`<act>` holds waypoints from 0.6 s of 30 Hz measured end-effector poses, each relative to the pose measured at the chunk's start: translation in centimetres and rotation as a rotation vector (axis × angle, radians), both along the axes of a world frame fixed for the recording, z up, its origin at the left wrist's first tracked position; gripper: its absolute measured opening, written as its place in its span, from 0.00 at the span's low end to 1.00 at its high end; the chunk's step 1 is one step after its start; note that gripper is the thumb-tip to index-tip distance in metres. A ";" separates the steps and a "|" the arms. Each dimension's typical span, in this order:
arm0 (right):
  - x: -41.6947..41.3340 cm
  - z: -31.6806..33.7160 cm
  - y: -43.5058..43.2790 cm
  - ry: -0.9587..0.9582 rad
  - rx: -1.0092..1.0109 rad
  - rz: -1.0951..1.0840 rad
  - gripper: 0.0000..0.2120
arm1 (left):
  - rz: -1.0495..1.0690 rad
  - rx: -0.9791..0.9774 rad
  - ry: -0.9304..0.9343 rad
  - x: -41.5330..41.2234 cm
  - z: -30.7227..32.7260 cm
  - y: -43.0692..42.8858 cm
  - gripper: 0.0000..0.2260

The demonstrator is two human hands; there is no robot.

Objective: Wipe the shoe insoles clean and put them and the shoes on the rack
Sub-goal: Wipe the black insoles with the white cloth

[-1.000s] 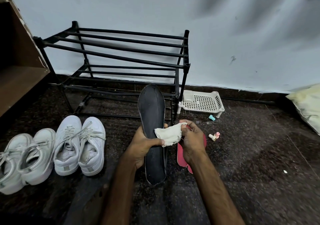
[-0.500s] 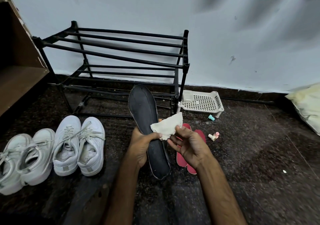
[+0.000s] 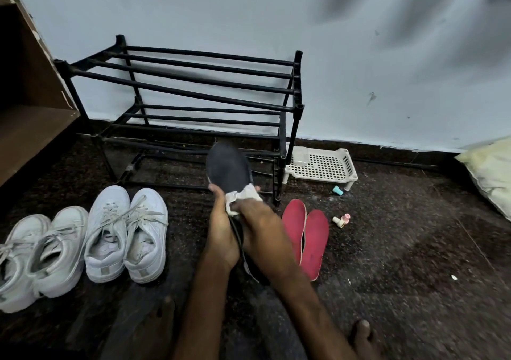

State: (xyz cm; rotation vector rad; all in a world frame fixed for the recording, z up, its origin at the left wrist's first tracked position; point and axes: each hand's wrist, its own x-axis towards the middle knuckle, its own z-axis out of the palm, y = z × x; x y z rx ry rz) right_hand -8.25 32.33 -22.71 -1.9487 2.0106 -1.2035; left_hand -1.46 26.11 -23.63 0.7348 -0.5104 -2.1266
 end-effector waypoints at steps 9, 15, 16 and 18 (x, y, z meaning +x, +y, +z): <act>1.2 1.3 3.0 -0.018 0.309 0.305 0.20 | -0.042 0.059 0.101 2.6 -0.3 -1.8 0.41; -1.4 2.6 -2.8 0.201 0.461 0.135 0.25 | -0.089 0.053 0.018 2.4 0.3 -0.3 0.37; -1.4 2.8 -3.0 0.211 0.460 0.153 0.25 | -0.059 0.059 0.023 2.5 0.2 -0.7 0.37; -0.5 2.7 -1.5 0.210 0.436 0.240 0.25 | -0.040 0.068 0.050 2.9 0.4 -1.5 0.41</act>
